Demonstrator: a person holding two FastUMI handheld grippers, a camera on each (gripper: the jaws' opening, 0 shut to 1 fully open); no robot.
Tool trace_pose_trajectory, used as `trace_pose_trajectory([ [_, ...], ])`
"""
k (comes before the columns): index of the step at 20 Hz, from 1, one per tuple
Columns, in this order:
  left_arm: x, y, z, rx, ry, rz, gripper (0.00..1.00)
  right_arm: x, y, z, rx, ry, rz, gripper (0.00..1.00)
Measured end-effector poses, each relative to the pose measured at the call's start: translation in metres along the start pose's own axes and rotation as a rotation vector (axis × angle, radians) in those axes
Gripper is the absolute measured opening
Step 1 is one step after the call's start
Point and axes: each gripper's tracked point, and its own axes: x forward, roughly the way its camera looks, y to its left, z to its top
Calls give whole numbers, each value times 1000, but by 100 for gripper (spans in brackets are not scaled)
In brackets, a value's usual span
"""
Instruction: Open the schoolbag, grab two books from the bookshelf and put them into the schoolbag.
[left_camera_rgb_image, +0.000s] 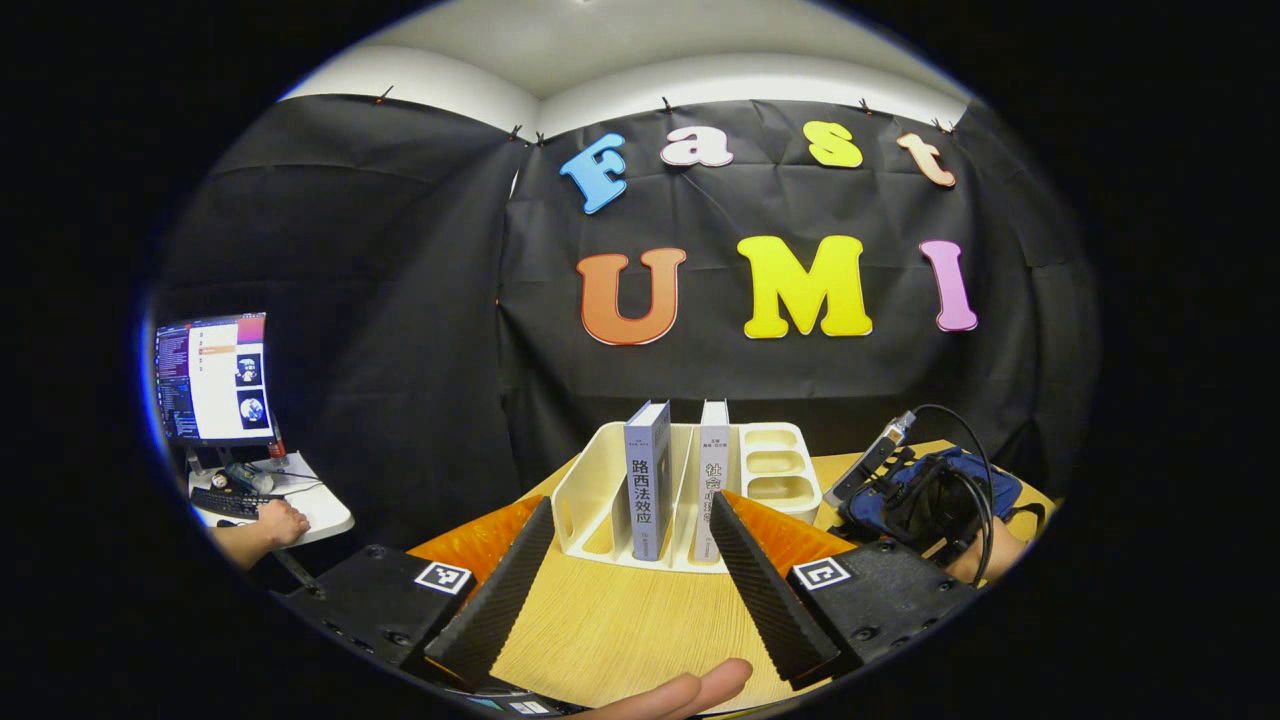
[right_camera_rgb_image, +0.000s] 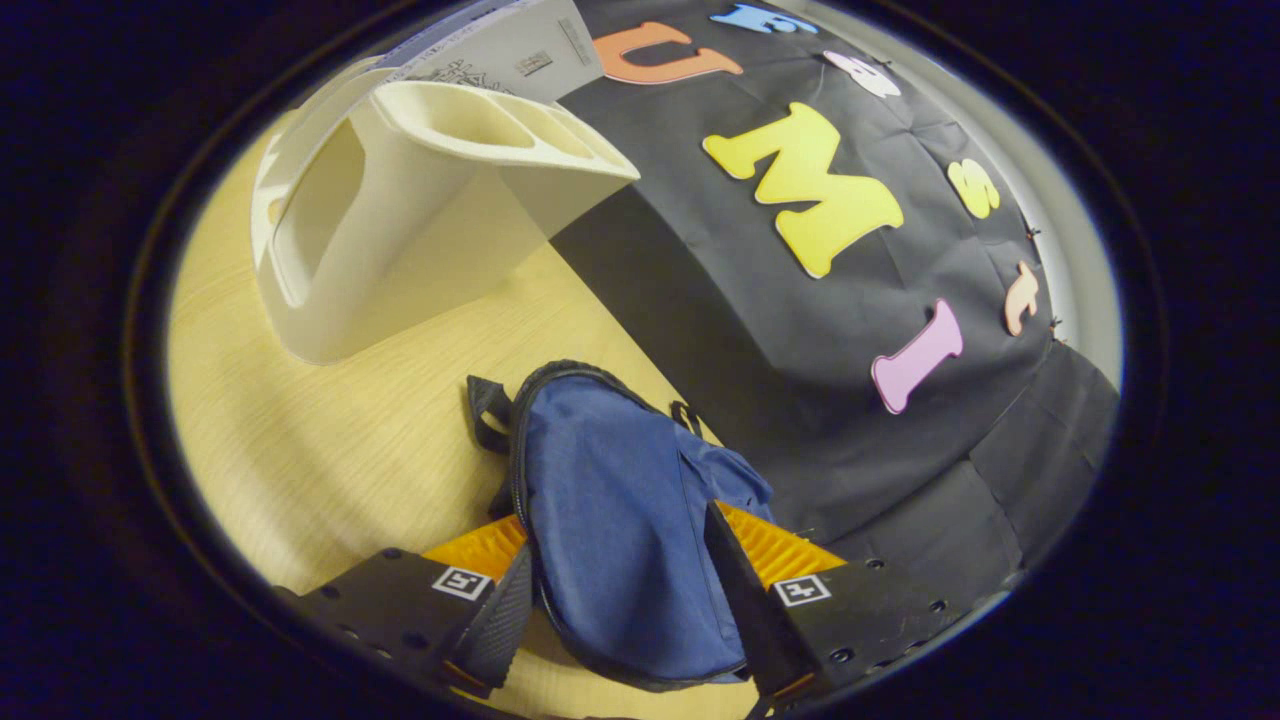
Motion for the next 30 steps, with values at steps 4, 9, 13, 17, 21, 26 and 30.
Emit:
trace_pose_trajectory([
  [4,5,2,-3,7,5,2,100,4,4,11,60,-33,49,59],
  [9,17,19,-19,-23,63,66,100,8,4,18,17,-72,140,15],
  [13,29,20,-23,-11,80,76,100,6,3,19,100,-70,239,10],
  [17,49,24,-20,0,121,82,100,11,-8,27,163,-81,305,7],
  [21,82,22,0,15,121,74,100,12,-22,31,219,-56,409,7],
  [26,126,-9,24,1,136,-28,100,21,-64,40,308,-57,487,7],
  [30,154,-34,49,-3,135,-98,100,33,-107,40,370,-67,484,6],
])
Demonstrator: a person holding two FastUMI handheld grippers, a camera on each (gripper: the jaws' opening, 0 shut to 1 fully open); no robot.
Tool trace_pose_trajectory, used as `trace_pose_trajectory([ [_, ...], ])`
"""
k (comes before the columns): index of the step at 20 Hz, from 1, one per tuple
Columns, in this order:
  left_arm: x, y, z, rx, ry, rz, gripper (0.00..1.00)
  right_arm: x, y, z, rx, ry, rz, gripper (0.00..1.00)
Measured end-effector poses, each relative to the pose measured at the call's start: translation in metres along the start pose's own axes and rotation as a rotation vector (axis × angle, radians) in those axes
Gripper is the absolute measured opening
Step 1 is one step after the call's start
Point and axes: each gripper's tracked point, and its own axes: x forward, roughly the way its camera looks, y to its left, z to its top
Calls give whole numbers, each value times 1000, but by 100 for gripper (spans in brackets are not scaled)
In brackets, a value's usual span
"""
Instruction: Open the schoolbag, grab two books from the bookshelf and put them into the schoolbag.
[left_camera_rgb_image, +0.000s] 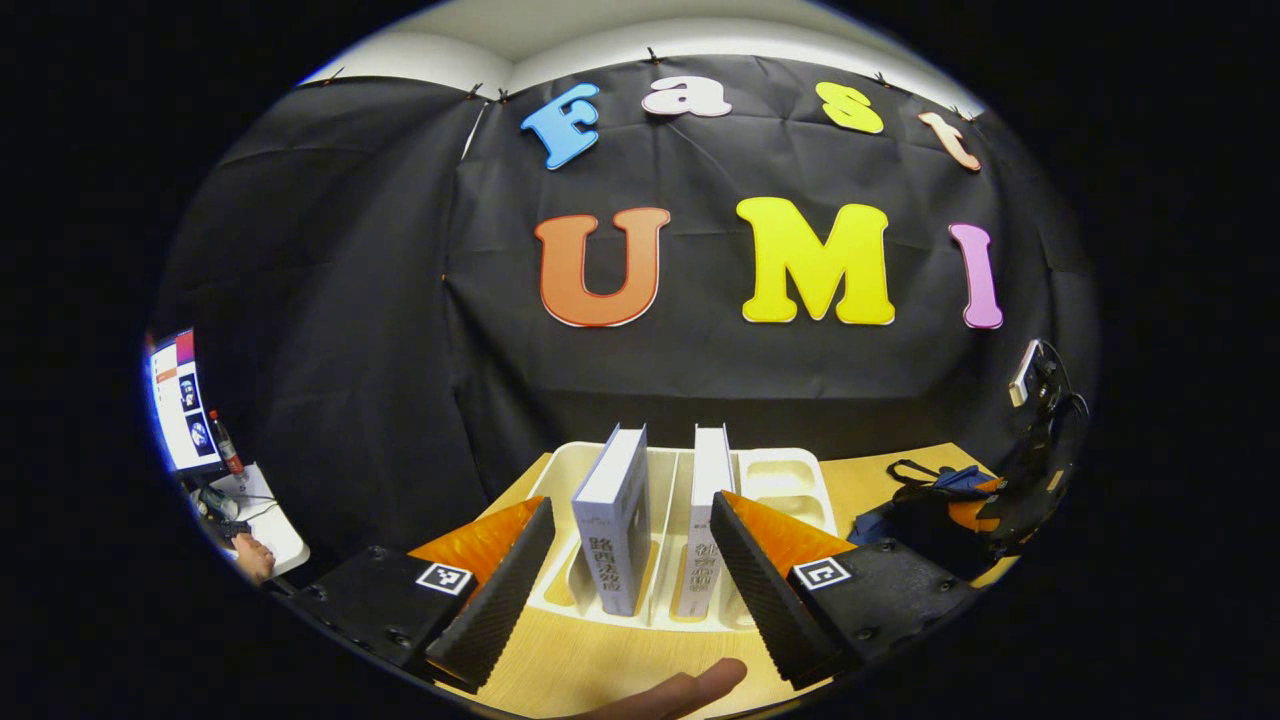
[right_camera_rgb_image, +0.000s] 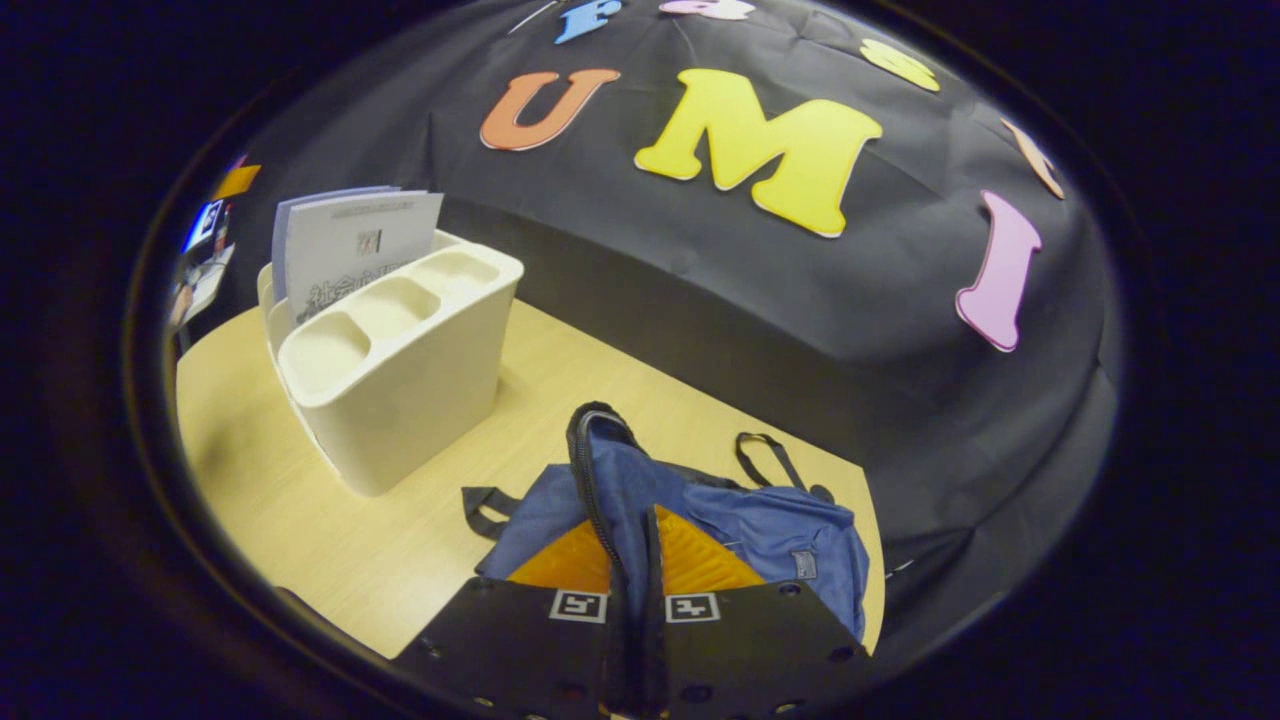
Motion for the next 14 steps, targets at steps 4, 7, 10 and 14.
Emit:
trace_pose_trajectory([
  [4,29,-27,22,-24,21,-86,100,-6,-39,11,61,-16,0,6],
  [7,51,-44,34,-35,63,-140,100,-16,-69,19,103,-49,7,6],
  [10,71,-53,39,-24,139,-170,100,-28,-90,24,161,-84,37,6],
  [14,108,-55,36,19,283,-144,99,-35,-115,33,228,-138,57,7],
])
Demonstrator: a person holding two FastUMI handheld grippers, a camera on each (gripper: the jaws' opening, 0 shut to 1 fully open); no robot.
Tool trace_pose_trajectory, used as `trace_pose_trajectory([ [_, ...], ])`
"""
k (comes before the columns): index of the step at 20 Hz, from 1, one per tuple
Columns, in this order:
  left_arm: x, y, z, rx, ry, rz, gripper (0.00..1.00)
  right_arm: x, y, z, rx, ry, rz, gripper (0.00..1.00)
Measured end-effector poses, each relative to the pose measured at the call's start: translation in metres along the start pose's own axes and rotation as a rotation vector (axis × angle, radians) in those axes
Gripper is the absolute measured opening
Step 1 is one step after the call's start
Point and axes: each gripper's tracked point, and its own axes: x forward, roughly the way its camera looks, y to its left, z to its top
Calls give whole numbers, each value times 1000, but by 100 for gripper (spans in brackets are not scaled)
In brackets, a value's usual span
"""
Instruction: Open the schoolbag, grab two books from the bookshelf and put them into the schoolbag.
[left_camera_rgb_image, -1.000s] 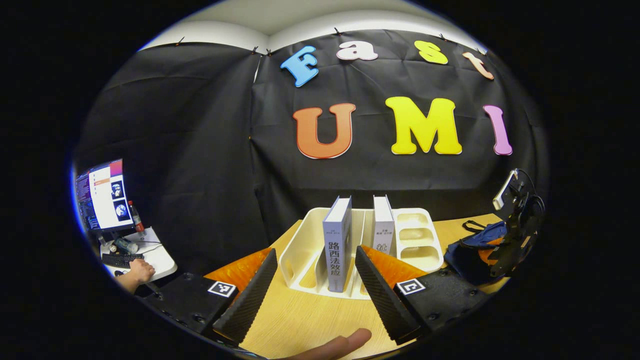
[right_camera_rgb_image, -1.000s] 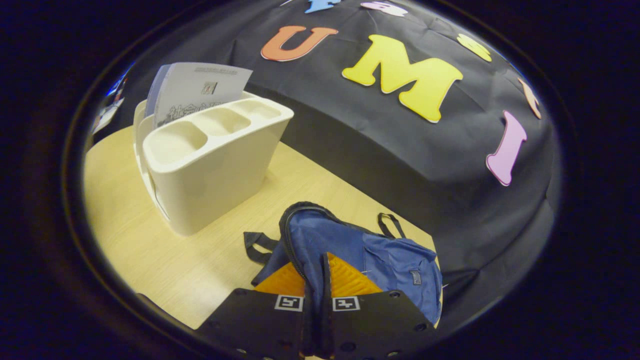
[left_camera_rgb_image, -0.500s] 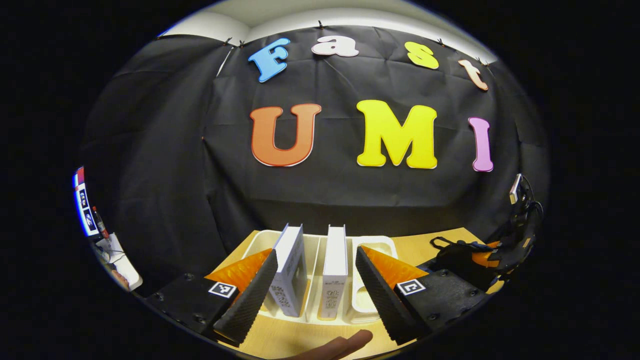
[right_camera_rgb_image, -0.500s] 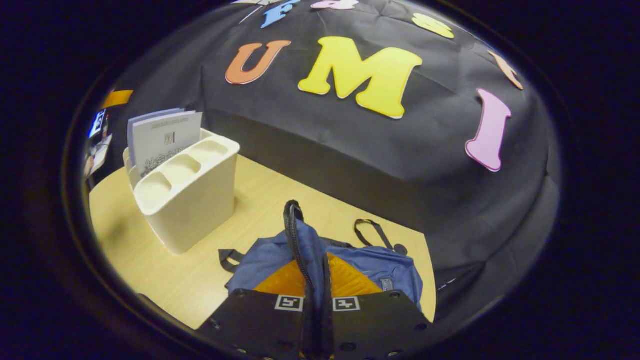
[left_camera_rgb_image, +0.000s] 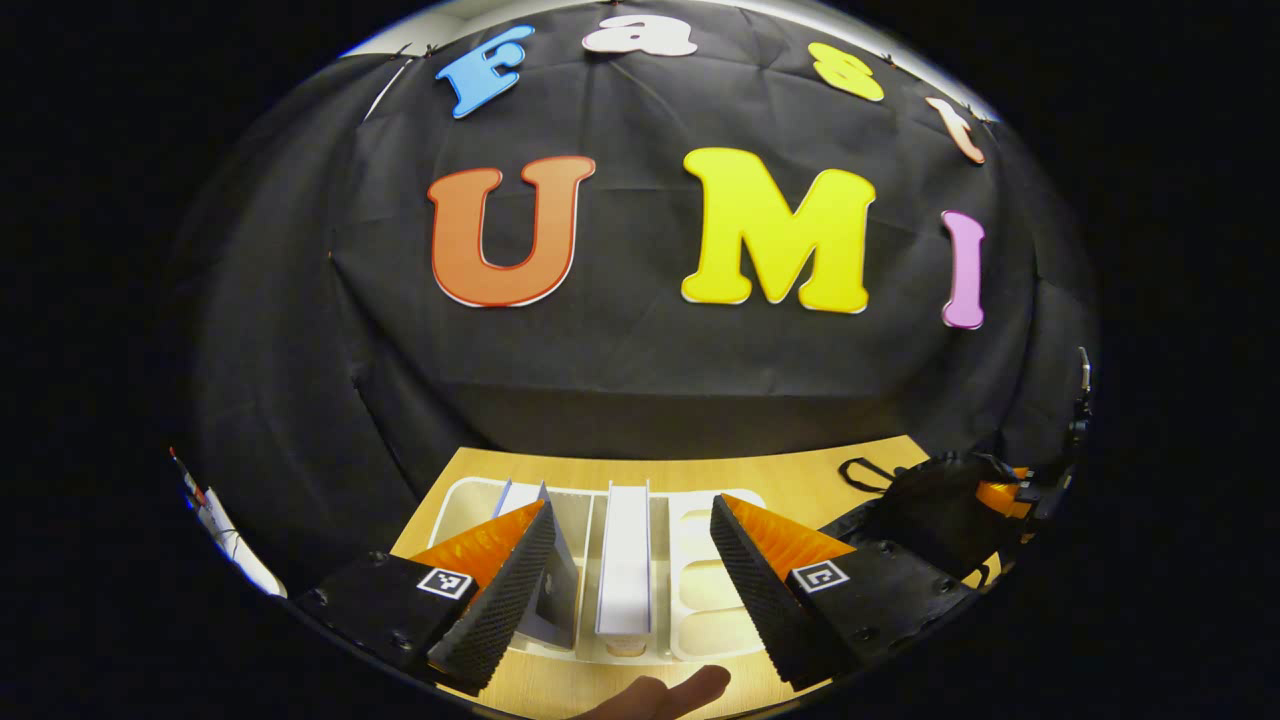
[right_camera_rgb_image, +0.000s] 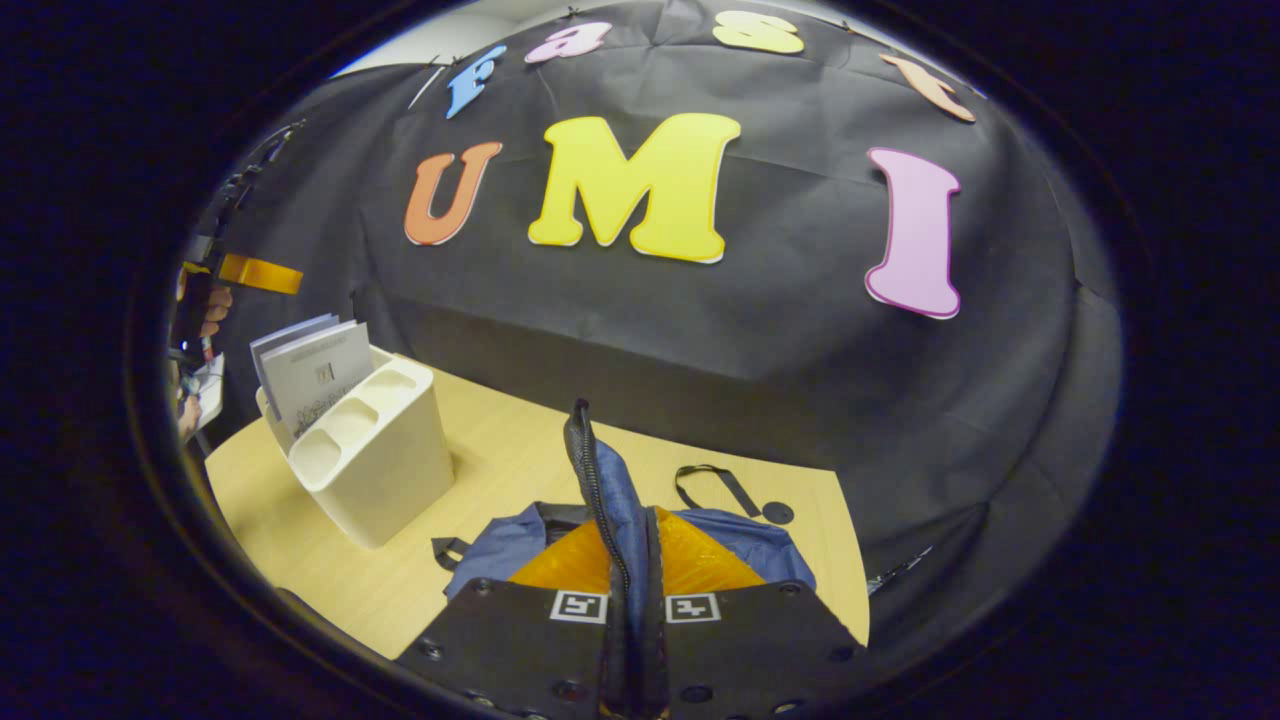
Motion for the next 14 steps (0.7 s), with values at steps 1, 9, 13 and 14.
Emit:
trace_pose_trajectory([
  [1,7,-7,-5,11,59,-20,99,-1,-5,2,6,-13,-1,6],
  [9,44,-26,-43,78,388,-51,87,-15,-30,-18,41,-52,31,6],
  [13,45,3,-46,141,452,34,83,-19,-39,-22,39,-68,31,6],
  [14,42,10,-44,159,456,59,83,-21,-41,-24,35,-71,31,6],
])
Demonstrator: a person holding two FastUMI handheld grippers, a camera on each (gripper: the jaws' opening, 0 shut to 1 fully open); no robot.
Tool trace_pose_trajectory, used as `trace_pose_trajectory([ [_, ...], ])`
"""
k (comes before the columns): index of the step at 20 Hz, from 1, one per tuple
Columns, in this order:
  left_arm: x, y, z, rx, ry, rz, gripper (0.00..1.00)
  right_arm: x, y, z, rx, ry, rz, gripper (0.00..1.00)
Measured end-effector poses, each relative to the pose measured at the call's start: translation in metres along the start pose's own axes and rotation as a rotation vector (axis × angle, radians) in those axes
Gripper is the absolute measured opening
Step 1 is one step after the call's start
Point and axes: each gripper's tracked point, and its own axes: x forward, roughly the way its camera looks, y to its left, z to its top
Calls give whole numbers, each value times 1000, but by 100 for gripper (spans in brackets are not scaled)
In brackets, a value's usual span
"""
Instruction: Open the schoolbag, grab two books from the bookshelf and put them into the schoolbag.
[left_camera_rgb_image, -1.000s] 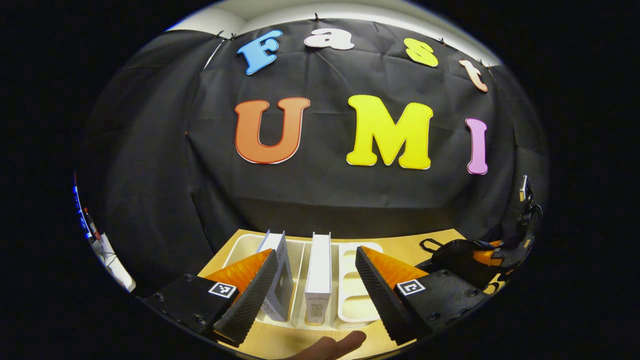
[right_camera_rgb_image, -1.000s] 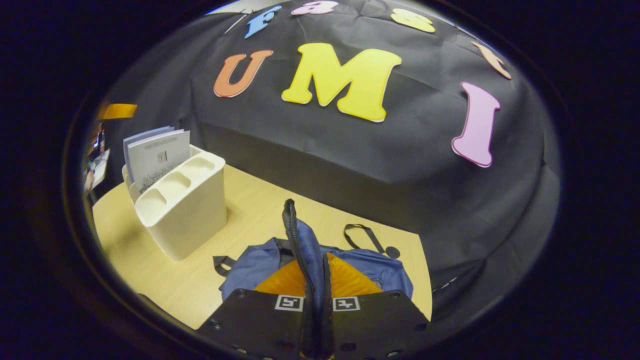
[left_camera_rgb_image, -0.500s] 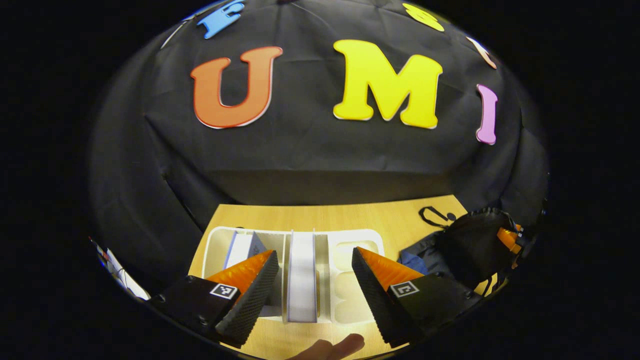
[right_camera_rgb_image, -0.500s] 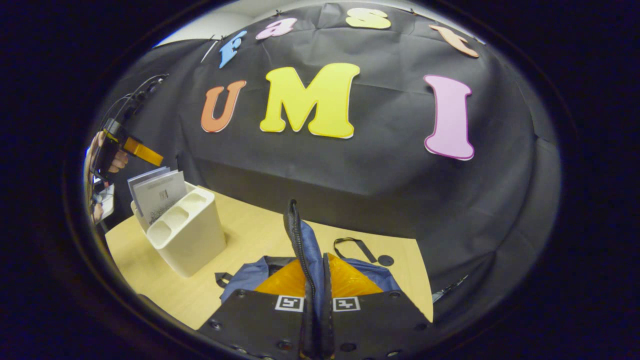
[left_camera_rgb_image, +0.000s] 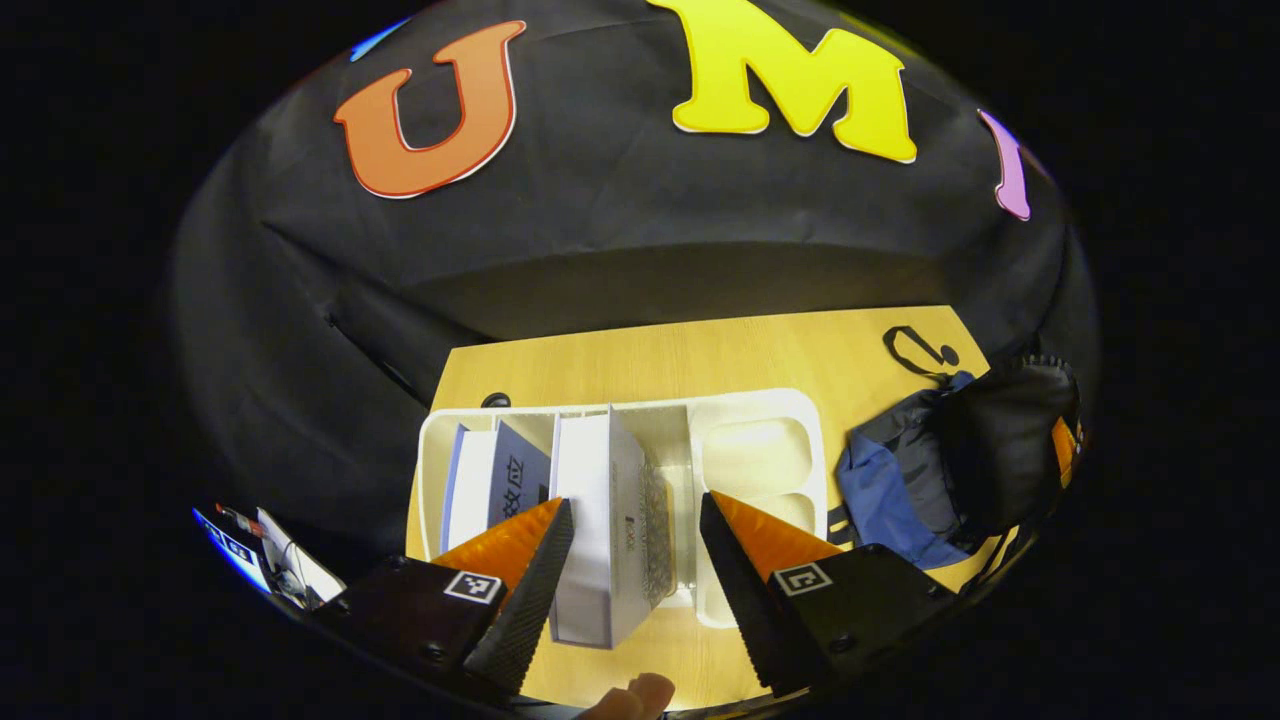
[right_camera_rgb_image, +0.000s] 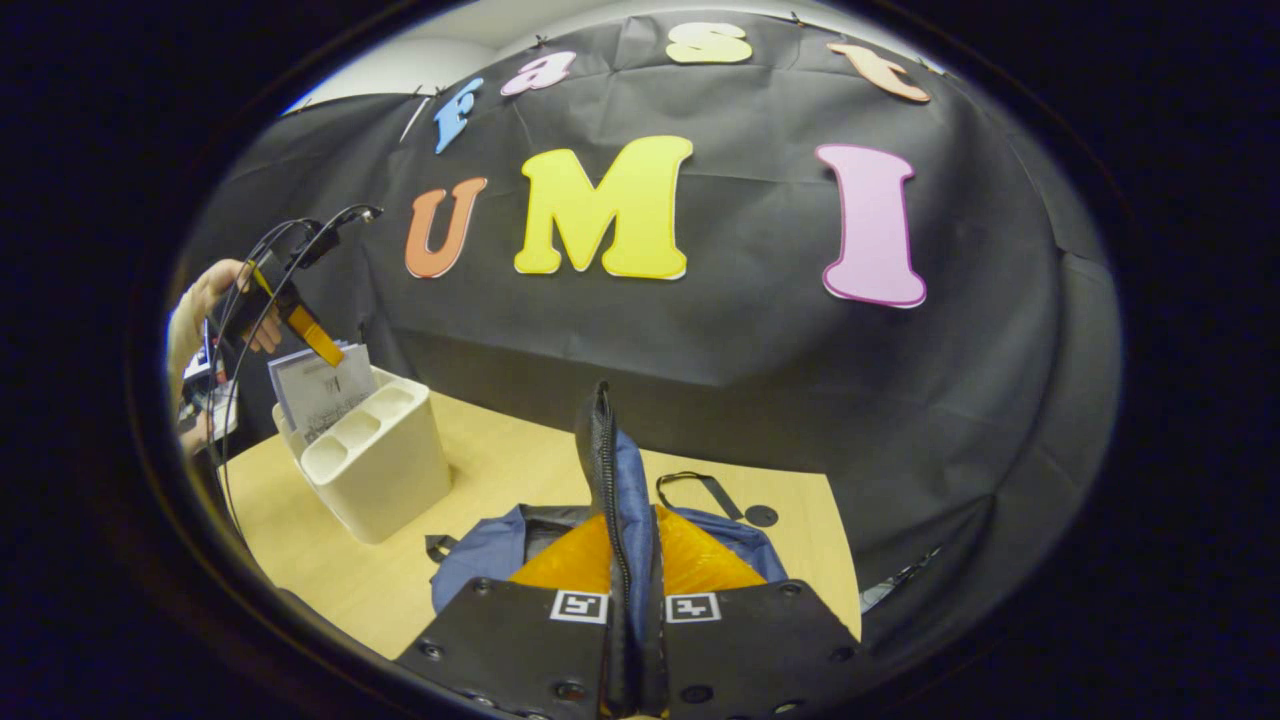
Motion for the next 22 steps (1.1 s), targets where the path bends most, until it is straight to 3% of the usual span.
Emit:
trace_pose_trajectory([
  [3,-8,10,6,27,-15,50,82,-2,-6,-2,1,-4,0,6],
  [12,8,16,-1,17,32,68,82,-4,-8,-11,-6,11,-6,6],
  [18,30,18,-13,-15,82,33,82,-3,-5,-12,-13,21,-13,10],
  [19,33,15,-14,-15,94,14,83,-2,-5,-12,-14,25,-14,6],
  [20,36,16,-14,-5,103,14,81,-1,-4,-14,-16,27,-16,10],
  [22,48,20,-20,9,137,16,64,1,-2,-15,-17,29,-13,6],
])
